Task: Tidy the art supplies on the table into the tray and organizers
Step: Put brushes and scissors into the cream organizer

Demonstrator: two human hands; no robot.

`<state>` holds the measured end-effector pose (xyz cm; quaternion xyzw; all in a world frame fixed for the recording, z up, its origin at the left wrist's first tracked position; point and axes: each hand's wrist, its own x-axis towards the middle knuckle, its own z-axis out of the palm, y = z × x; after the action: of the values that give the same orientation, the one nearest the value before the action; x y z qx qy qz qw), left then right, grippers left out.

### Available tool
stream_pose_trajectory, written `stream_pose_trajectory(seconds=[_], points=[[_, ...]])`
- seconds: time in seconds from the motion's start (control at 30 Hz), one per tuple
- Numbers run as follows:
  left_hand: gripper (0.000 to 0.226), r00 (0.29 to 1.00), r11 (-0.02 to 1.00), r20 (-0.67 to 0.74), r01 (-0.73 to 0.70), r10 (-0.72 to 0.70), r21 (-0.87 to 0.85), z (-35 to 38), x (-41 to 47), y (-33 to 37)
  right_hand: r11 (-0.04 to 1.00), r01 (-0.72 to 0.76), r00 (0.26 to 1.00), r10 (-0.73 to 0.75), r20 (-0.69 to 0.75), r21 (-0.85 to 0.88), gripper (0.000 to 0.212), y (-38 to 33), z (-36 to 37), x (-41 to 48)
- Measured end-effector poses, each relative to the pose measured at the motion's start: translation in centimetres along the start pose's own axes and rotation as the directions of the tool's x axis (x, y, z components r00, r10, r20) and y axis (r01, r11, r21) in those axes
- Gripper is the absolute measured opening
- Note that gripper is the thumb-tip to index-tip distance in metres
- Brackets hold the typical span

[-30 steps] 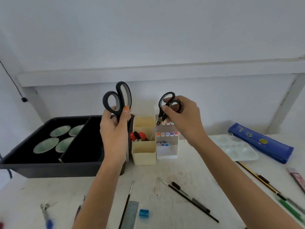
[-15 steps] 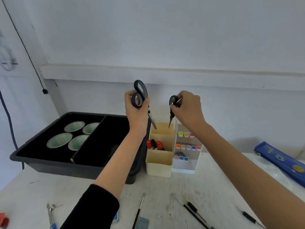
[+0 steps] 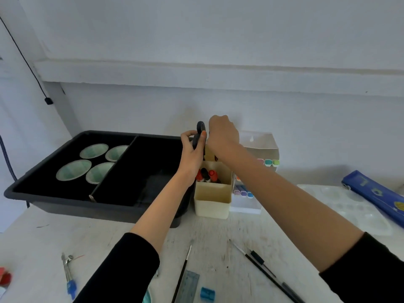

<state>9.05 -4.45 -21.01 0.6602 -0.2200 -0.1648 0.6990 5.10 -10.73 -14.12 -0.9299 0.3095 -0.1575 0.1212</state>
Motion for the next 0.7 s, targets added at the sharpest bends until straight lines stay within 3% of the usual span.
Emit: stream_pose_trajectory(seconds=[0.07,0.27,0.43,0.53,0.7], points=[[0.030,0.999,1.000,0.039,0.016,-0.015,-0.026,-0.4,-0.5,0.2,0.999,-0.004,0.999,0.001,0.051,0.049,0.006,-0.2,0.7,-0.2],[0.037,0.998,1.000,-0.064,-0.015,0.015,0.008,-1.9,-2.7,1.6,0.979,0.028,0.991,-0.053,0.120,0.202,0.017,-0.1,0.9,-1.4],[0.027,0.917,0.971,-0.335,-0.165,0.217,0.175,-3.8,-8.1,1.1,0.955,0.085,0.996,-0.076,-0.040,0.286,0.028,-0.1,-0.7,-3.9],[0.024,0.918,0.969,-0.342,-0.133,0.200,0.208,-4.4,-12.1,0.2,0.861,0.152,0.979,-0.066,-0.191,0.485,0.025,0.2,-1.5,-7.0],[0.019,0.960,0.922,-0.268,0.025,0.085,0.385,-5.1,-17.9,-3.0,0.756,0.144,0.978,-0.011,-0.209,0.638,0.023,1.4,-0.9,-13.0]])
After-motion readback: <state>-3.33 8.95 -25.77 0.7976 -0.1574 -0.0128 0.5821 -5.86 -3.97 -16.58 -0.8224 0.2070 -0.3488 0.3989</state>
